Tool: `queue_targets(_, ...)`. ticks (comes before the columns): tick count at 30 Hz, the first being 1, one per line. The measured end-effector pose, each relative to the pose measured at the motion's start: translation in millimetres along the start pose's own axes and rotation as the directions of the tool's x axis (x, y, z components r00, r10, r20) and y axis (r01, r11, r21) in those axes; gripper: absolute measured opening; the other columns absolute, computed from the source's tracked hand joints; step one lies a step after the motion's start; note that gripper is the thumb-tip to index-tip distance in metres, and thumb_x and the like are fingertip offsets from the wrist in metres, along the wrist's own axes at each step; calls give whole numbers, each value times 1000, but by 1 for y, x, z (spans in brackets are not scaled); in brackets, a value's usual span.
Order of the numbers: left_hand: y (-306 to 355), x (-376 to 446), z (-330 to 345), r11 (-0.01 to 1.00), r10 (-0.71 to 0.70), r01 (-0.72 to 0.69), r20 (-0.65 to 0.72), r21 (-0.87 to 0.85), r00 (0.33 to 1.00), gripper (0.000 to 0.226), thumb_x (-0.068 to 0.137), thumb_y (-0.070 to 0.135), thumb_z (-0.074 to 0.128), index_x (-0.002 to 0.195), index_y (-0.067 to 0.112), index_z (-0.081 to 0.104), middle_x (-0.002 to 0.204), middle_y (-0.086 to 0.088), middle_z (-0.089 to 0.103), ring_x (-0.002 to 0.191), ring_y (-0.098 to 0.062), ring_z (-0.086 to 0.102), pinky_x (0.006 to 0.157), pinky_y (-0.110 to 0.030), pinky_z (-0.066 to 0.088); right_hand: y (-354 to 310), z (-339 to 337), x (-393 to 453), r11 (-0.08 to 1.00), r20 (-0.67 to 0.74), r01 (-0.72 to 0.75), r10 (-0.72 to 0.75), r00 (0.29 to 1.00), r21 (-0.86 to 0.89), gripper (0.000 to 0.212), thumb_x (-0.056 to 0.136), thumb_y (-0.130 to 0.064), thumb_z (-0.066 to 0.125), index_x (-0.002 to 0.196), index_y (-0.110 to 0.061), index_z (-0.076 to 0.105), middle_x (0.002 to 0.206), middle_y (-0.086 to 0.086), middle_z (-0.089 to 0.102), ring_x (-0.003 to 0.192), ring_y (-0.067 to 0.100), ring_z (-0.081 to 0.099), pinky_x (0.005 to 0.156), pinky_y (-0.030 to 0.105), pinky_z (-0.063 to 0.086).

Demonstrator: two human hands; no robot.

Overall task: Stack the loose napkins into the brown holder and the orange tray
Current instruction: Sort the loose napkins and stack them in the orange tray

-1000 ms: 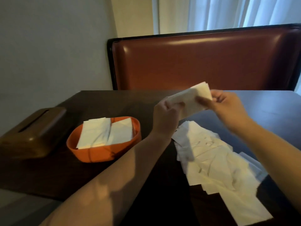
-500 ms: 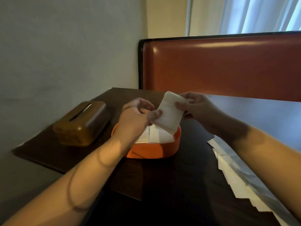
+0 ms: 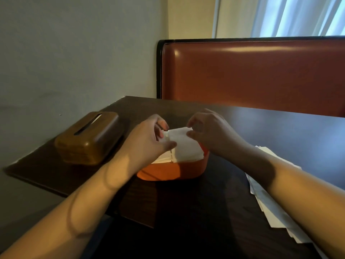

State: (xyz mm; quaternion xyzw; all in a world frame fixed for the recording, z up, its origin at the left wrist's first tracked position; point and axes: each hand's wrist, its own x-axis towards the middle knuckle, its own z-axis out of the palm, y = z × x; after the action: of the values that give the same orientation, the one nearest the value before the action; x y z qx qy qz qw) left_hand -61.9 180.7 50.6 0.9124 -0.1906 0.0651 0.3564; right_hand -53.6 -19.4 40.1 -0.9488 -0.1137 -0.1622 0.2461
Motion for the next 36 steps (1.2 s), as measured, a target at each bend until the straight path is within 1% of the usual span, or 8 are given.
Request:
queue_targets(7,1,26,0,993,0,-59,486,105,874,43,77,32,80,113,38,58,109,16,60,101,-4,59,75,-19,46,-6,-7,-7,992,390,100,-60,919,-81,25,93,-40,63,115,-28,66,97,-20,53,96,-2,44,93,26,33)
queue_targets(13,38,33,14,963,135,-202,329,177,935,24,86,29,72,99,39,55,101,18,57,99,-1,56,77,-21,43,20,-30,-12,996,226,87,-93,970,33,10,96,-27,60,103,-27,67,96,-13,64,88,2,61,84,28,53)
queue_targets(17,86,21,55,948,295,-317,273,40,916,14,90,30,68,102,26,60,99,13,60,89,-1,57,74,-16,47,86,-73,-33,993,55,-111,109,992,34,13,95,-23,64,103,-16,71,102,0,71,92,13,66,87,28,53)
queue_targets(22,123,32,137,955,18,-147,445,257,895,32,90,46,65,114,25,59,105,6,61,97,-13,59,89,-36,52,161,-81,-71,898,90,-431,438,895,-87,37,91,-43,66,97,-7,70,93,15,72,91,31,67,82,40,53)
queue_targets(26,122,46,169,941,-86,-85,475,327,876,50,77,55,75,111,21,61,99,3,64,89,-14,62,84,-37,54,173,-64,-82,895,191,-437,445,875,-86,38,86,-44,72,104,-10,68,90,4,68,82,18,64,68,30,53)
queue_targets(28,121,56,173,963,-116,-38,534,268,838,49,71,53,80,103,20,65,95,1,69,85,-14,66,83,-39,57,176,-66,-83,896,230,-443,434,871,-14,19,87,-31,74,91,-15,66,77,-7,59,67,5,55,54,13,40)
queue_targets(31,117,70,176,988,-95,4,598,152,796,37,71,43,85,93,14,74,93,-5,75,84,-20,71,80,-39,58,179,-69,-83,881,200,-469,450,870,58,29,88,-25,73,68,-19,54,67,-5,51,60,10,46,47,12,33)
queue_targets(36,114,79,194,969,20,72,363,-238,932,22,80,20,80,93,4,73,93,-15,73,85,-26,72,76,-40,61,188,-78,-93,738,16,-457,519,855,496,21,85,-10,74,99,-15,60,93,2,64,82,14,61,67,16,49)
